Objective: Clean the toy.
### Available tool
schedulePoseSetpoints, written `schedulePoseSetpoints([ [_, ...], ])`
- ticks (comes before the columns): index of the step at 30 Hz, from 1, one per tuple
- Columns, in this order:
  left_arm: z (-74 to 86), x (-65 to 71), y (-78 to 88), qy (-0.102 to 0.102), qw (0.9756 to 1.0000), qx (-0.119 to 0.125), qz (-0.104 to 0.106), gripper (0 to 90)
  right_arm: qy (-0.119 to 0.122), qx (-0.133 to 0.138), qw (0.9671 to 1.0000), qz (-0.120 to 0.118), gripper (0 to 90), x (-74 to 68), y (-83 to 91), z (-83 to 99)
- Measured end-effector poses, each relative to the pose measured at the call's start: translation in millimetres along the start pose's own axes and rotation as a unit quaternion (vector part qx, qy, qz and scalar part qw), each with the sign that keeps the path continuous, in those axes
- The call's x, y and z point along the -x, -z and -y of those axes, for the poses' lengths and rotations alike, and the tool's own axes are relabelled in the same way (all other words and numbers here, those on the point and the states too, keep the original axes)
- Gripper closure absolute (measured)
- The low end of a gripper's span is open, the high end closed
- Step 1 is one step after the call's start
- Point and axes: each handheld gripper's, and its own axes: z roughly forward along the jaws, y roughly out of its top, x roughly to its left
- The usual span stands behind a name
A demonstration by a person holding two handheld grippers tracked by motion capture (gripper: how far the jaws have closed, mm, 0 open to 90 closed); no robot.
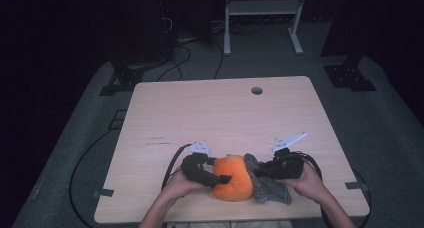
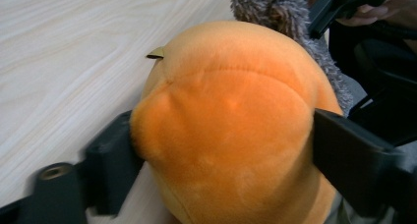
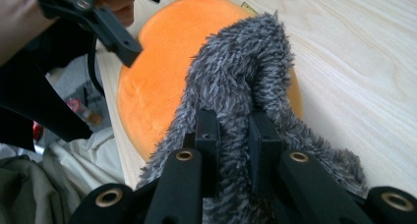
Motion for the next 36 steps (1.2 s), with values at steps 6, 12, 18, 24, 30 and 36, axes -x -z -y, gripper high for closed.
schedulePoseSetpoints([
  [6, -14.9, 30.4, 11.5, -0.168, 0.9752, 0.121, -0.079, 40.7, 0.011, 0.045, 0.9984, 0.031, 77.8, -6.6, 18.2, -3.3],
  [12, -5.9, 14.7, 1.5, -0.160, 0.9782, 0.068, -0.114, 26.0, 0.031, 0.032, 0.9958, 0.081, 77.5, -3.3, 7.1, -16.8],
  [18, -3.8, 4.9, 4.2, -0.083, 0.9911, 0.055, -0.089, 13.3, 0.028, 0.012, 0.9975, 0.064, 77.6, -3.6, -15.7, -7.0],
  [24, -0.3, 21.8, 0.1, -0.174, 0.9787, 0.041, -0.100, 31.2, 0.089, 0.035, 0.9931, 0.068, 77.6, -35.5, -6.6, -28.7],
  [30, 4.2, 17.8, 5.2, -0.171, 0.9802, 0.034, -0.094, 30.6, 0.093, 0.031, 0.9937, 0.054, 77.8, -32.2, -11.7, -30.7],
  [36, -2.6, 19.3, 0.1, -0.125, 0.9866, 0.045, -0.095, 26.6, 0.078, 0.034, 0.9952, 0.048, 78.1, -30.6, -17.8, -17.8],
])
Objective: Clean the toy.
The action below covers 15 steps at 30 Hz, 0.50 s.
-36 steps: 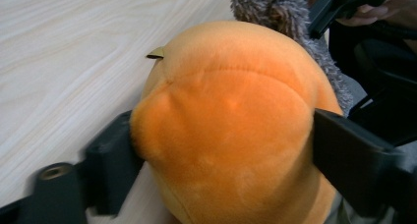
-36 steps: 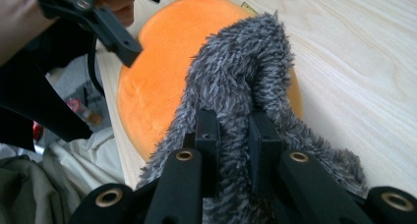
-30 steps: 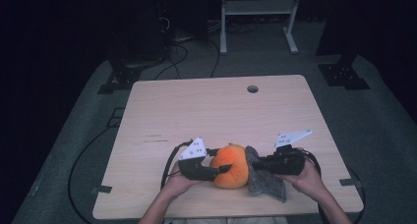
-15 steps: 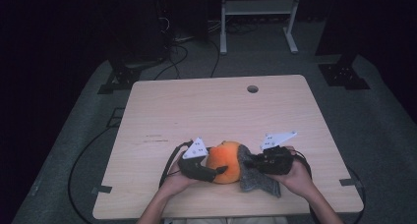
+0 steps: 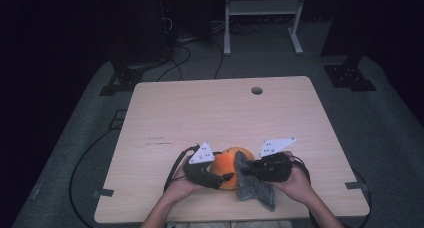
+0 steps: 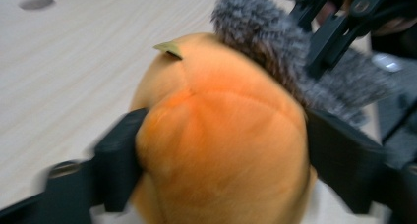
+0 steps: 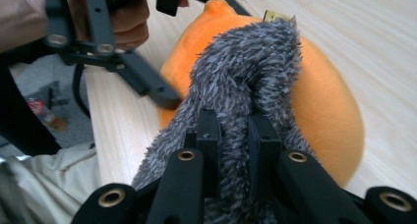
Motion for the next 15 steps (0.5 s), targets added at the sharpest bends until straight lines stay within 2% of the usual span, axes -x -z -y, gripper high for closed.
schedulePoseSetpoints([
  [4, 3.2, -0.7, 2.1, -0.004, 1.0000, 0.002, 0.001, 31.2, -0.017, 0.006, 0.9998, -0.003, 78.1, 8.2, 4.0, 7.1],
  [5, 4.1, -0.4, 2.6, -0.008, 1.0000, 0.000, 0.003, 31.4, -0.029, -0.001, 0.9996, -0.002, 78.1, 15.9, 5.1, 16.4],
  [6, 4.1, -0.4, 2.6, -0.008, 1.0000, 0.000, 0.003, 31.6, -0.029, -0.001, 0.9996, -0.002, 78.1, 15.9, 5.1, 16.4],
  [7, 4.1, 0.2, 1.9, -0.010, 0.9999, 0.001, 0.005, 31.6, -0.045, -0.006, 0.9990, -0.003, 78.1, 23.4, 6.1, 24.0],
  [9, 4.3, 0.6, 2.4, -0.015, 0.9999, 0.001, 0.005, 31.6, -0.052, -0.014, 0.9985, 0.008, 78.1, 27.1, 8.5, 27.6],
  [12, 5.6, 2.7, 3.6, -0.030, 0.9995, 0.000, 0.008, 32.1, -0.052, -0.010, 0.9986, 0.006, 78.3, 25.6, 12.6, 27.7],
  [15, 6.7, 5.8, 3.1, -0.055, 0.9983, 0.001, 0.021, 32.4, -0.042, 0.027, 0.9987, -0.012, 78.3, 14.4, 19.1, 13.8],
])
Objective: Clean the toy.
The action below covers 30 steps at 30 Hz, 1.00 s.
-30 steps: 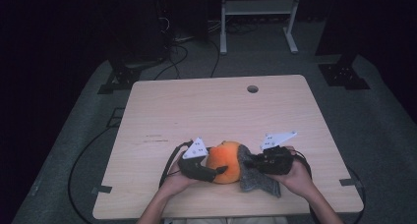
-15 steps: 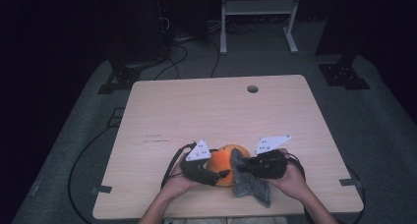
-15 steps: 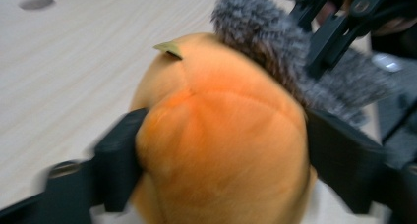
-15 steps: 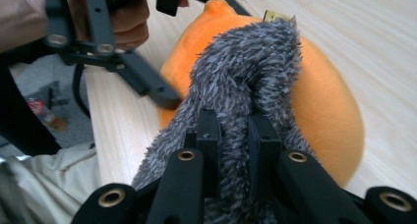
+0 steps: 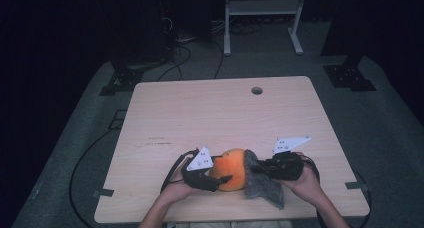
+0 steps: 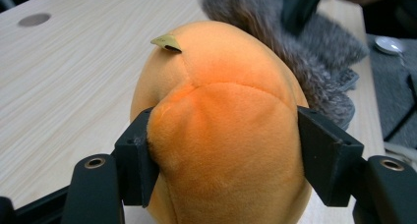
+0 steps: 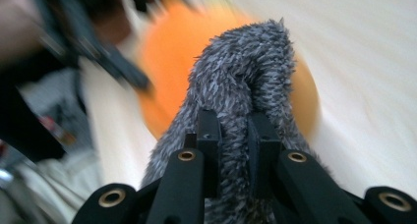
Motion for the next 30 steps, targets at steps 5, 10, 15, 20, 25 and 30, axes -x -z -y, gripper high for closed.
schedulePoseSetpoints([
  [5, 0.7, 1.1, 2.2, -0.010, 0.9999, -0.004, 0.004, 31.7, 0.024, 0.016, 0.9996, -0.004, 77.8, -9.7, -3.9, -13.6],
  [10, -1.5, -5.0, -0.6, 0.056, 0.9983, 0.003, 0.016, 20.4, -0.004, 0.000, 1.0000, 0.003, 77.9, 2.4, -6.9, 2.7],
  [15, -0.9, -3.7, 0.2, 0.036, 0.9993, -0.003, 0.007, 28.5, 0.005, 0.000, 1.0000, 0.003, 77.8, -2.6, -5.3, 0.4],
  [20, 3.1, -6.8, 2.6, 0.037, 0.9992, -0.001, 0.012, 30.0, -0.034, -0.014, 0.9993, 0.010, 77.7, 19.6, -6.1, 13.3],
  [25, 5.3, -6.0, 4.1, 0.025, 0.9995, 0.000, 0.018, 30.0, -0.049, -0.037, 0.9979, 0.021, 77.7, 29.7, -6.2, 21.6],
  [30, 7.2, -3.7, 3.9, 0.005, 0.9996, 0.005, 0.026, 30.2, -0.041, 0.018, 0.9989, -0.014, 77.7, 18.0, 5.0, 3.4],
])
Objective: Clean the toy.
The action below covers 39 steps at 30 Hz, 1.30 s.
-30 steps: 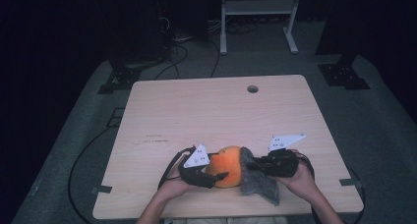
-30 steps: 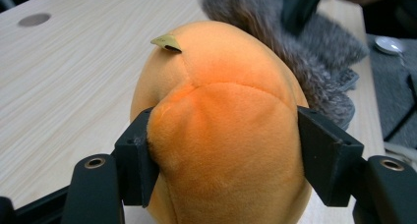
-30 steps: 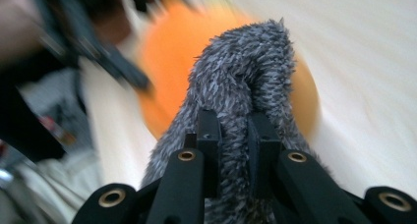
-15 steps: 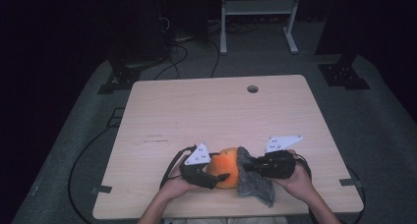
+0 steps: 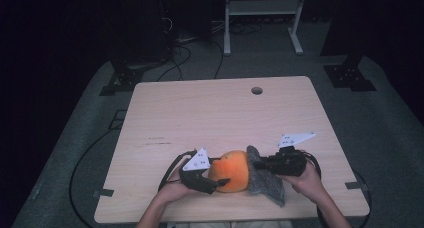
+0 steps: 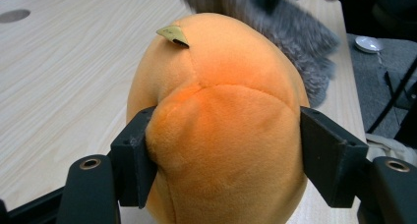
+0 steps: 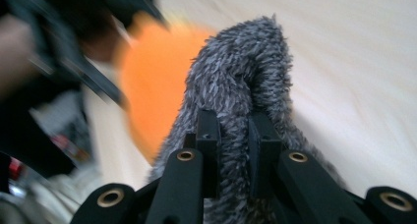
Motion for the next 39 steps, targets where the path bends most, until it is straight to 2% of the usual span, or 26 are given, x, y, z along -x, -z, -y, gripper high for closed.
schedulePoseSetpoints([
  [2, -0.4, 0.7, 0.8, -0.007, 1.0000, -0.004, 0.000, 30.3, 0.011, 0.013, 0.9998, -0.007, 77.5, -5.3, 0.6, -8.4],
  [5, 0.6, 0.2, 1.7, -0.008, 1.0000, -0.004, 0.001, 30.1, 0.010, 0.006, 0.9999, 0.000, 77.5, -3.3, -3.9, -7.8],
  [6, 1.6, -0.6, 2.3, -0.006, 1.0000, -0.004, 0.002, 30.0, -0.008, -0.012, 0.9999, 0.004, 77.5, 5.8, -9.6, 1.2],
  [8, 2.7, -2.2, 2.9, -0.003, 1.0000, -0.003, 0.003, 29.8, -0.017, -0.019, 0.9997, 0.006, 77.5, 10.4, -10.4, 5.4],
  [9, 3.4, -3.9, 3.5, 0.004, 1.0000, -0.001, 0.004, 29.6, -0.026, -0.042, 0.9985, 0.025, 77.5, 17.5, -10.8, 14.0],
  [11, 3.9, -4.3, 3.9, 0.004, 1.0000, 0.000, 0.005, 29.3, -0.038, -0.059, 0.9972, 0.025, 77.6, 21.3, -10.9, 22.0],
  [13, 4.1, -4.1, 3.6, 0.005, 1.0000, 0.000, 0.003, 28.9, -0.036, -0.058, 0.9974, 0.022, 77.7, 19.4, -8.7, 22.5],
  [15, 4.6, -4.6, 3.6, 0.010, 0.9999, 0.001, 0.002, 28.6, -0.028, -0.042, 0.9987, 0.013, 77.6, 12.8, -4.3, 16.1],
  [18, 5.0, -5.1, 3.2, 0.012, 0.9999, 0.004, 0.002, 28.6, -0.010, -0.007, 0.9998, -0.019, 77.4, 0.4, 0.5, 4.8],
  [21, 5.2, -5.5, 3.7, 0.011, 0.9999, 0.003, 0.001, 28.5, -0.002, -0.011, 0.9998, -0.019, 77.2, -4.5, -1.6, 2.1],
  [22, 5.3, -5.3, 3.6, 0.010, 0.9999, 0.003, 0.001, 28.4, -0.002, -0.038, 0.9993, -0.002, 77.2, -0.5, -9.1, 8.7],
  [26, 2.0, -2.2, 1.4, 0.003, 1.0000, 0.000, -0.003, 28.4, -0.015, -0.066, 0.9976, 0.016, 77.1, 9.6, -9.0, 17.7],
  [29, 1.4, 0.1, 0.7, -0.004, 1.0000, -0.001, -0.001, 29.0, -0.009, -0.057, 0.9982, 0.016, 77.1, 3.9, -4.0, 14.7],
  [30, 0.9, 1.3, 0.4, -0.013, 0.9999, -0.002, 0.000, 29.0, -0.009, -0.057, 0.9982, 0.016, 77.1, 3.9, -4.0, 14.7],
  [32, -1.3, 4.7, -1.5, -0.024, 0.9997, -0.004, 0.000, 29.4, 0.016, -0.015, 0.9997, -0.007, 77.0, -9.6, 2.5, -2.7],
  [33, -1.3, 4.7, -1.5, -0.024, 0.9997, -0.004, 0.000, 29.3, 0.016, -0.015, 0.9997, -0.007, 77.0, -9.6, 2.5, -2.7],
  [34, -2.0, 5.9, -1.8, -0.027, 0.9996, -0.004, -0.001, 29.3, 0.026, -0.009, 0.9996, -0.009, 76.9, -13.2, 2.7, -8.2],
  [35, -2.4, 6.5, -1.5, -0.030, 0.9995, -0.006, -0.001, 28.4, 0.036, -0.016, 0.9992, -0.003, 77.0, -16.4, -2.2, -13.1],
  [37, -3.6, 4.7, -1.1, -0.012, 0.9999, -0.005, 0.000, 22.5, 0.033, -0.030, 0.9990, 0.002, 77.2, -12.9, -9.5, -8.9],
  [39, -5.5, 2.3, -1.5, 0.013, 0.9999, 0.001, 0.000, 18.4, 0.019, -0.031, 0.9994, 0.000, 77.2, -8.1, -9.1, -4.6],
])
